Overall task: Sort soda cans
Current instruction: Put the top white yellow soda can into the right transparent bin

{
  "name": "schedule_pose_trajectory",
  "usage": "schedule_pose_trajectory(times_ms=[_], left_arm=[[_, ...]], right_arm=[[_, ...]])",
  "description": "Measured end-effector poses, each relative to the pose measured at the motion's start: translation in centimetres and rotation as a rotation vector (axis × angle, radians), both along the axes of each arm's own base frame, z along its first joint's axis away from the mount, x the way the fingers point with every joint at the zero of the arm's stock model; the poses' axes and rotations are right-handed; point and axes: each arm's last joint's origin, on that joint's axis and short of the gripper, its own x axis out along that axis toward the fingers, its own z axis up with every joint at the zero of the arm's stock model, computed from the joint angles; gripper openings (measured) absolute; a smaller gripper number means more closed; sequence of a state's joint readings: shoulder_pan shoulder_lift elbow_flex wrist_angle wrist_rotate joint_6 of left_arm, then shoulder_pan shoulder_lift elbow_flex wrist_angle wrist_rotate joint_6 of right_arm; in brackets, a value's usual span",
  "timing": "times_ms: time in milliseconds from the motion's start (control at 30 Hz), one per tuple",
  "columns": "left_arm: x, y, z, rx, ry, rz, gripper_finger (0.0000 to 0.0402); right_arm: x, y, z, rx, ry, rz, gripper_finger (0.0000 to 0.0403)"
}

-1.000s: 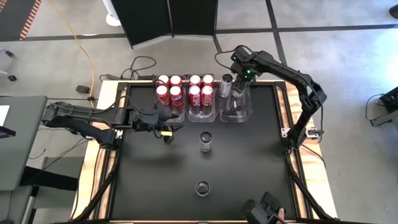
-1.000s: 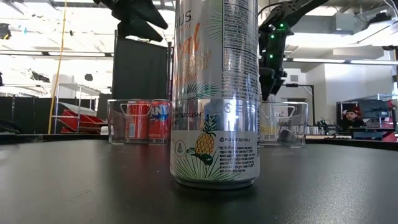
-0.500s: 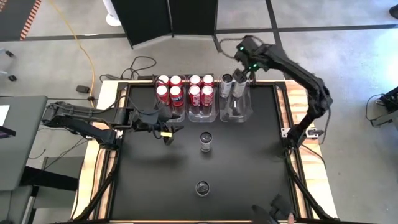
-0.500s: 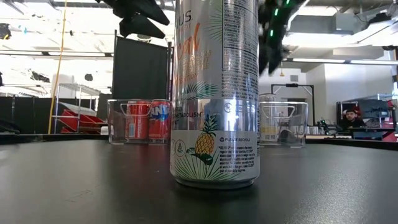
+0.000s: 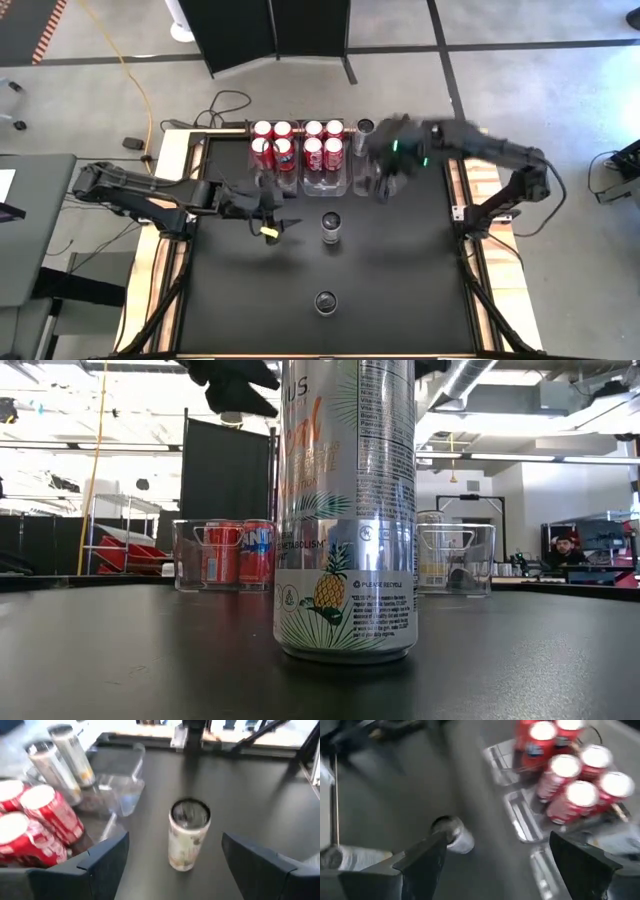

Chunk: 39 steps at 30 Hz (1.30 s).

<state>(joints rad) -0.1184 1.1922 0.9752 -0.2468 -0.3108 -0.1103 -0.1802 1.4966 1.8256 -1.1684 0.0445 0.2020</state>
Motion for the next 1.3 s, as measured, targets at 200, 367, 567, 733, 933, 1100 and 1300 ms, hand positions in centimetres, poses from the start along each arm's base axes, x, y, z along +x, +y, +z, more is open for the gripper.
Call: schedule_pose_trajectory(times_ms=[200,367,567,733,933,1100,1300], left_arm=[[1.8,-0.8,-2.7,0.008,0.126,-0.025,0.0316],[4.1,-1.3,-5.3,-0.035,0.171,-0.087,0.0316],[5.9,-1.8,-6.8,-0.041,0.153,-0.187,0.0316],[6.0,-1.8,-6.8,-0.041,0.148,-0.186,0.0316],[6.1,-1.8,-6.6,-0.043,0.118,-0.186,0.0316],[6.2,-1.7,-6.5,-0.057,0.108,-0.176,0.0316],[6.2,-1.4,-6.5,-0.063,0.106,-0.163,0.0315]], right_arm=[[2.7,5.5,-4.1,-0.039,-0.01,0.1,0.0364],[4.1,6.9,-7.6,0.003,-0.049,0.189,0.0364],[5.1,7.2,-10.6,0.039,-0.065,0.261,0.0375],[5.9,7.1,-13.7,0.042,0.037,0.267,0.0383],[8.0,7.1,-16.0,0.011,0.055,0.309,0.039],[8.9,6.7,-17.8,0.018,0.105,0.301,0.0391],[9.2,6.5,-18.3,0.02,0.116,0.29,0.0368]])
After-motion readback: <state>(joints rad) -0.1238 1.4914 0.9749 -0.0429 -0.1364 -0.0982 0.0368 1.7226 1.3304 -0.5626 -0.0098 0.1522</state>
